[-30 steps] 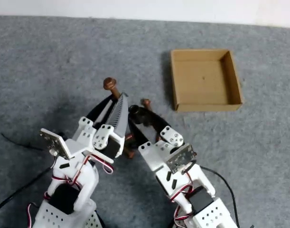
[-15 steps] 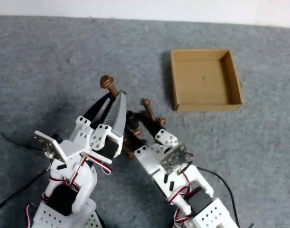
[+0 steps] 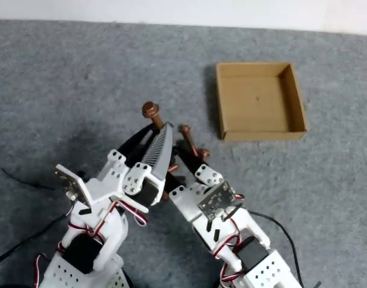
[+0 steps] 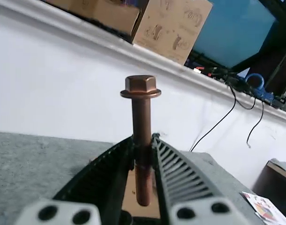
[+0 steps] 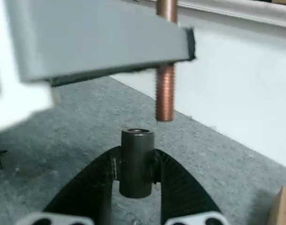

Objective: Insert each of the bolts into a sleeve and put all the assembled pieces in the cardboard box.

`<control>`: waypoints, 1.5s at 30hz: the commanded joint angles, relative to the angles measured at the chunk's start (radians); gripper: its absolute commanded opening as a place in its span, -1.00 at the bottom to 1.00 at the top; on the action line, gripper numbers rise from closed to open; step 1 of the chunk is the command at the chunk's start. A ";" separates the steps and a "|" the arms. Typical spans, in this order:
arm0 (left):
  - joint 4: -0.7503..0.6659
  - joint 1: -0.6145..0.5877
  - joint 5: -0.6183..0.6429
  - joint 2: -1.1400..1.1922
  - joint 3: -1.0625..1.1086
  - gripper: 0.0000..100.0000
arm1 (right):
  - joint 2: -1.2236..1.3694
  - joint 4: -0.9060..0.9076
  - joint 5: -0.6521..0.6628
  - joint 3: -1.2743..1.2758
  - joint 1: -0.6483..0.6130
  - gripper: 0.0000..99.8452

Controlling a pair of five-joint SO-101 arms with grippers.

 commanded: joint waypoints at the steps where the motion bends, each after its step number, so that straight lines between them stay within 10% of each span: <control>1: -0.015 -0.042 0.002 -0.013 -0.004 -0.99 | -0.027 -0.001 0.028 0.028 -0.010 -0.99; 45: 0.049 -0.061 0.009 -0.016 -0.001 -0.99 | -0.027 -0.002 0.026 0.028 0.033 -0.99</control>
